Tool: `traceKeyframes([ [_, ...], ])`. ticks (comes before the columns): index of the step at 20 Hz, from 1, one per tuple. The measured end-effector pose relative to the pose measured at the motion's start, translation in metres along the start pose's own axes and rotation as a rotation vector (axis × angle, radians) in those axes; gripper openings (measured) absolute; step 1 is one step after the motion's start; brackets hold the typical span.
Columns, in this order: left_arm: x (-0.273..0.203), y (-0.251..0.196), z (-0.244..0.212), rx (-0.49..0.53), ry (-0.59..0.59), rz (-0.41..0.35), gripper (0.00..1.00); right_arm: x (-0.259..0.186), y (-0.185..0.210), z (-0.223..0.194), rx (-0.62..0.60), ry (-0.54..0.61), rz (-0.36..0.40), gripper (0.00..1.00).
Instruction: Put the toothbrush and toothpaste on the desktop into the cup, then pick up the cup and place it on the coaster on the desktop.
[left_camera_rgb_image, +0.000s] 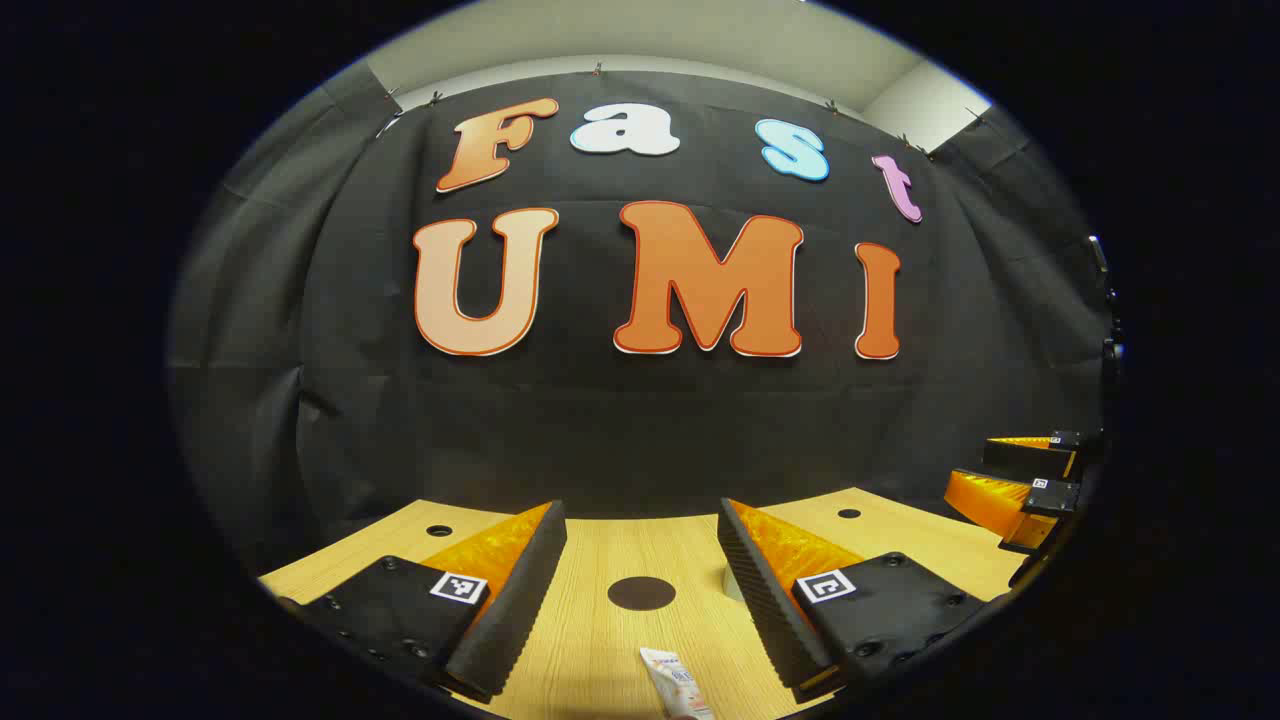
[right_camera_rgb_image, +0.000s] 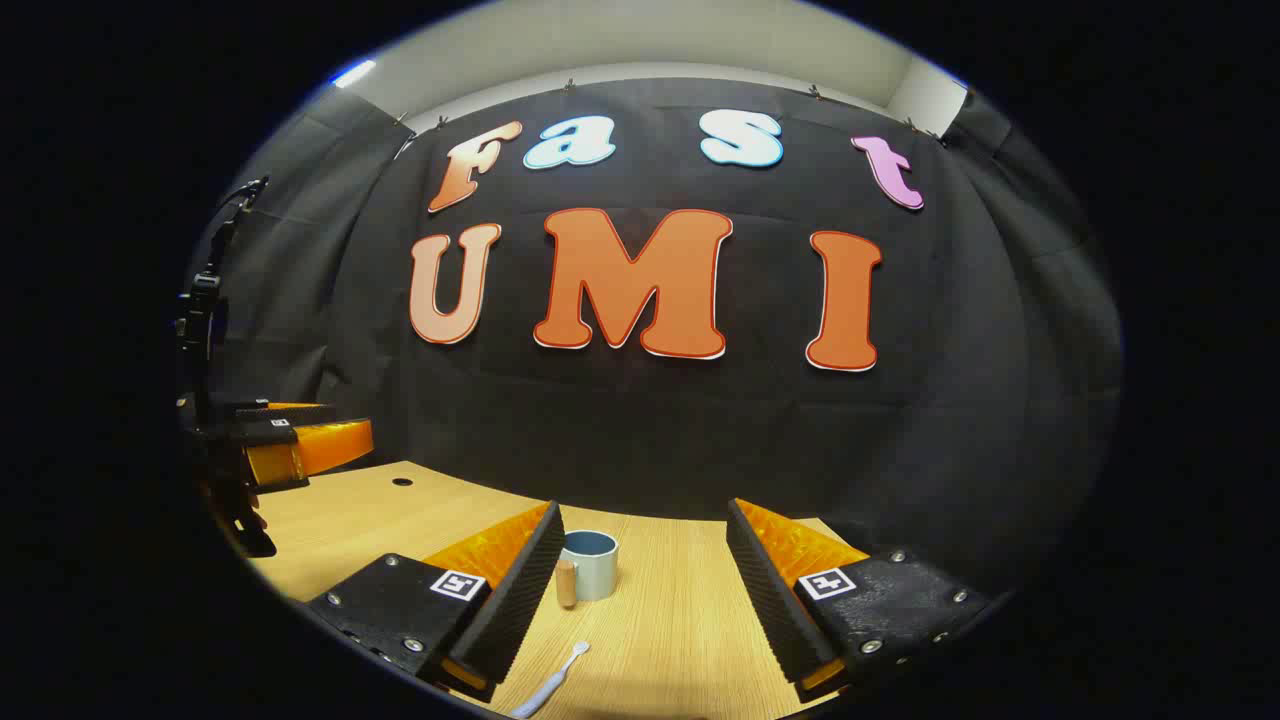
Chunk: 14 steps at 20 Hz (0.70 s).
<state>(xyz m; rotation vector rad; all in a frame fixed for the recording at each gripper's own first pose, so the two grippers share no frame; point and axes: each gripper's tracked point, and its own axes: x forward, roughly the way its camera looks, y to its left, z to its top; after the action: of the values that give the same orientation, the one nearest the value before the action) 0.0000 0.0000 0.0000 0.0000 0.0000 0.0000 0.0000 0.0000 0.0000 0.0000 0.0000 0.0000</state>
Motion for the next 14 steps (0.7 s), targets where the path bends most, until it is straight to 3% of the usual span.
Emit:
traceKeyframes([
  [14, -0.0037, 0.0015, 0.0051, 0.02, -0.016, 0.016, 0.98, 0.0011, 0.0089, -0.0007, 0.006, 0.005, 0.032, 0.98],
])
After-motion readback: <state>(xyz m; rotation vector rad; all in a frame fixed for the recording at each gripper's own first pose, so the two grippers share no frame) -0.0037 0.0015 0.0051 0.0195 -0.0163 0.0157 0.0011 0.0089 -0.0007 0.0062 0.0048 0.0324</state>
